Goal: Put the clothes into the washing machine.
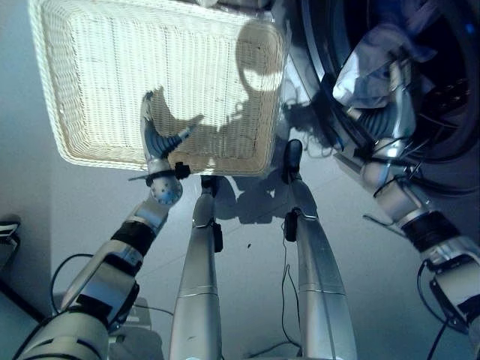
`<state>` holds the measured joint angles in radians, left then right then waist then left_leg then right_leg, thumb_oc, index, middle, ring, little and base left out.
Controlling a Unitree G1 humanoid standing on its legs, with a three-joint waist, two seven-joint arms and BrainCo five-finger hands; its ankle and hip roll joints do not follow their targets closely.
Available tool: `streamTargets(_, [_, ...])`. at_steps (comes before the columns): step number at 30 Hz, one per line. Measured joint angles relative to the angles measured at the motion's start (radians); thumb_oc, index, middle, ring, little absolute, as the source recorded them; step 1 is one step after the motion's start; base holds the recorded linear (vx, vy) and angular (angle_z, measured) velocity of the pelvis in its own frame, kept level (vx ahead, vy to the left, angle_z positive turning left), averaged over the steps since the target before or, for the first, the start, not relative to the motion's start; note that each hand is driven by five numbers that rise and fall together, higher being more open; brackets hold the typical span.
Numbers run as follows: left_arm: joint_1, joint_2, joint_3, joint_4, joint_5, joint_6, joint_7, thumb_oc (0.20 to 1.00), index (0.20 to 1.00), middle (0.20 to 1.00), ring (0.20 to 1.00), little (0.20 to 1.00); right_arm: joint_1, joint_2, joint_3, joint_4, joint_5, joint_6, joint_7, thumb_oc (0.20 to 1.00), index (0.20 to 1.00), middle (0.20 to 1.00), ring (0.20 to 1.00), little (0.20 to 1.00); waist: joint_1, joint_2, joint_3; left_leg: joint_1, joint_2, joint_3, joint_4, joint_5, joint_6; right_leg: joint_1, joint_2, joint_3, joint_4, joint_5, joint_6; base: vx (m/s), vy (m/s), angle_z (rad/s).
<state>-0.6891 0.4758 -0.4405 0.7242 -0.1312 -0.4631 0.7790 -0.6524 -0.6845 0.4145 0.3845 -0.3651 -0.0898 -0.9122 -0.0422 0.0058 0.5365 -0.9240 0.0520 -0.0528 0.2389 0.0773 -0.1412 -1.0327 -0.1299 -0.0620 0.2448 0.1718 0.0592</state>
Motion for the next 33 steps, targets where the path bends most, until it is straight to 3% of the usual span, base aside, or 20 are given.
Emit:
streamTargets(7, [0.08, -0.032, 0.011, 0.003, 0.001, 0.021, -0.037, 1.0, 1.0, 1.0, 1.0, 1.0, 0.086, 0.055, 0.056, -0.011, -0.016, -0.067, 0.139, 1.0, 1.0, 1.0, 1.0, 1.0, -0.006, -0.004, 0.0, 0.108, 0.0, -0.001, -0.016, -0.004, 0.009, 0.118, 0.001, 0.0, -0.028, 0.002, 0.004, -0.03, 0.016, 0.02])
streamTargets(14, [0.12, -0.034, 0.034, 0.031, 0.001, 0.021, -0.091, 1.0, 1.0, 1.0, 1.0, 1.0, 0.14, 0.087, 0.072, 0.008, -0.001, -0.084, 0.148, 1.0, 1.0, 1.0, 1.0, 1.0, 0.003, -0.01, 0.002, 0.274, 0.001, -0.001, -0.067, -0.005, 0.009, 0.277, 0.001, -0.003, -0.057, -0.013, 0.013, 0.0, -0.005, 0.0])
streamTargets(18, [0.21, -0.035, 0.04, 0.044, 0.011, 0.02, -0.144, 1.0, 1.0, 1.0, 1.0, 1.0, 0.221, 0.093, 0.067, 0.016, 0.038, -0.087, 0.19, 1.0, 1.0, 1.0, 1.0, 1.0, 0.005, -0.013, 0.002, 0.428, 0.003, 0.002, -0.116, -0.01, 0.013, 0.417, 0.0, -0.004, -0.078, -0.023, 0.017, 0.01, 0.008, -0.01])
streamTargets(21, [0.362, -0.043, 0.073, 0.054, 0.022, 0.016, -0.201, 1.0, 1.0, 1.0, 1.0, 1.0, 0.342, 0.122, 0.054, 0.065, 0.09, -0.127, 0.256, 1.0, 1.0, 1.0, 1.0, 1.0, 0.012, -0.013, 0.002, 0.601, 0.006, 0.019, -0.178, -0.011, 0.018, 0.576, 0.0, -0.008, -0.12, -0.036, 0.025, 0.05, 0.017, -0.07])
streamTargets(25, [0.463, -0.04, 0.095, 0.107, 0.022, 0.017, -0.278, 1.0, 1.0, 1.0, 1.0, 1.0, 0.463, 0.15, 0.035, 0.109, 0.169, -0.144, 0.356, 1.0, 1.0, 1.0, 1.0, 1.0, 0.014, -0.011, -0.004, 0.736, 0.013, 0.028, -0.24, -0.005, 0.026, 0.711, 0.001, -0.022, -0.179, -0.036, 0.034, 0.1, 0.015, 0.02])
streamTargets(30, [0.607, -0.058, 0.147, 0.161, 0.019, 0.054, -0.422, 1.0, 1.0, 1.0, 1.0, 1.0, 0.608, 0.243, -0.046, 0.262, 0.373, -0.114, 0.607, 1.0, 1.0, 1.0, 1.0, 1.0, 0.012, -0.005, -0.111, 0.861, 0.023, 0.042, -0.323, 0.002, 0.035, 0.833, 0.007, -0.035, -0.259, -0.024, 0.035, 0.14, -0.027, -0.02])
streamTargets(32, [0.646, -0.077, 0.156, 0.198, 0.019, 0.071, -0.467, 1.0, 1.0, 1.0, 1.0, 1.0, 0.64, 0.279, -0.077, 0.372, 0.432, -0.101, 0.686, 1.0, 1.0, 1.0, 1.0, 1.0, 0.01, -0.001, -0.175, 0.894, 0.024, 0.045, -0.327, -0.001, 0.031, 0.882, 0.009, -0.042, -0.294, -0.021, 0.035, 0.21, -0.025, 0.04])
streamTargets(33, [0.662, -0.099, 0.168, 0.249, 0.02, 0.097, -0.504, 1.0, 1.0, 1.0, 1.0, 1.0, 0.648, 0.325, -0.115, 0.524, 0.479, -0.08, 0.744, 1.0, 1.0, 1.0, 1.0, 1.0, 0.013, 0.004, -0.22, 0.948, 0.028, 0.048, -0.327, -0.019, 0.031, 0.959, 0.013, -0.053, -0.333, -0.021, 0.035, 0.16, -0.001, 0.1])
